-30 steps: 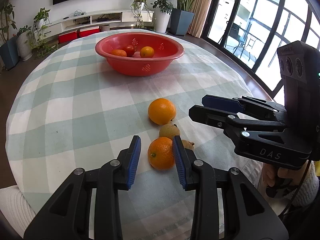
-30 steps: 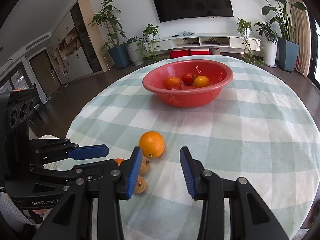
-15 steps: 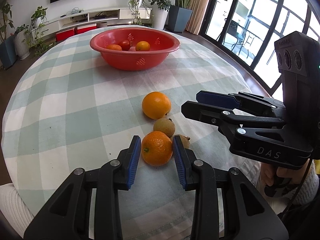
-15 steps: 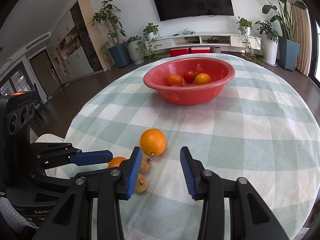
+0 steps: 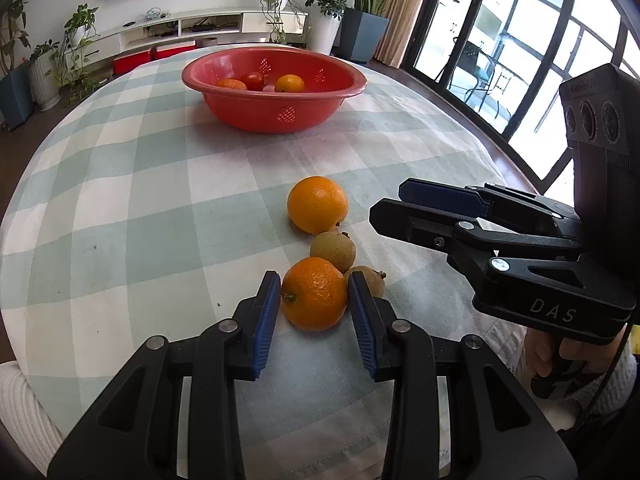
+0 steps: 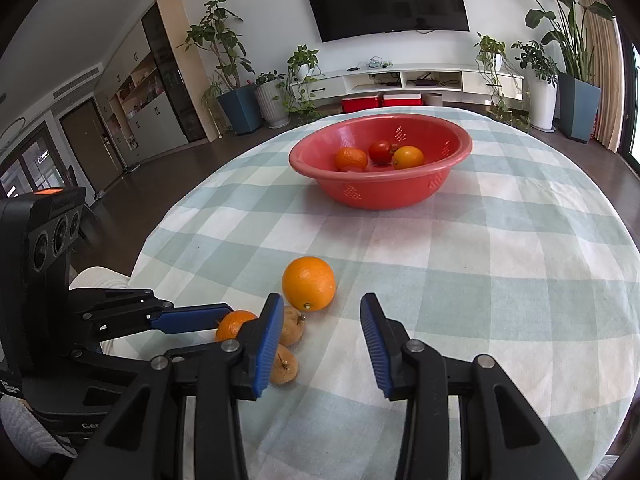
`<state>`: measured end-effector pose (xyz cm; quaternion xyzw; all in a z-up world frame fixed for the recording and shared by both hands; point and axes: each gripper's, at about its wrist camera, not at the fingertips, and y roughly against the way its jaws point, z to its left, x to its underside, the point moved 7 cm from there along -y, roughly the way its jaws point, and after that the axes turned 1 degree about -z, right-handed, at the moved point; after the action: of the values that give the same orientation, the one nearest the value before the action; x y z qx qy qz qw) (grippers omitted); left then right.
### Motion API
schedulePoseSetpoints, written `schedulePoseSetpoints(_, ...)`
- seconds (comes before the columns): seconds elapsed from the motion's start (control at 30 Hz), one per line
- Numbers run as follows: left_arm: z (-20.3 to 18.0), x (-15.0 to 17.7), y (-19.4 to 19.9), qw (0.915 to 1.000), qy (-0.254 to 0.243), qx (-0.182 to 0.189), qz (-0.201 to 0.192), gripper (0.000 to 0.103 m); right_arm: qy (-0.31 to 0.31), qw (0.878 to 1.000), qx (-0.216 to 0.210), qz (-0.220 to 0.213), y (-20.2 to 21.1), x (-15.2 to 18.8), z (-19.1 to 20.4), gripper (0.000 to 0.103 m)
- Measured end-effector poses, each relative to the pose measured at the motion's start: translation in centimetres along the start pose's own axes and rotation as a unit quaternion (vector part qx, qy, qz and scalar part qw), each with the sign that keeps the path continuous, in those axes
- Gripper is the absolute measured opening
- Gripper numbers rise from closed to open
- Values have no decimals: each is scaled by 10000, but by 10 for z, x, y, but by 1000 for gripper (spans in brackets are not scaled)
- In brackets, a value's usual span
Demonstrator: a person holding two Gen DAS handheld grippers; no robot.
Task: Organize fruits
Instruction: 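Close left tool on a mandarin while right tool closes on a large orange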
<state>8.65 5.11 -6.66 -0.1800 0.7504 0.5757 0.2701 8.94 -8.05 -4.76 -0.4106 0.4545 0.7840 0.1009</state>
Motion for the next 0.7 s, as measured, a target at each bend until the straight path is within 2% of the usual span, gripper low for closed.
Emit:
schedulePoseSetpoints(0.27,12,4,-9,9997,170,-107,124,34,-6,10000,-4,3,0,0,0,43)
schedulePoseSetpoints(0.7,11,1,-9,9998,114,-131,45,34,-34,10000,-13,21,-1,0,1,44)
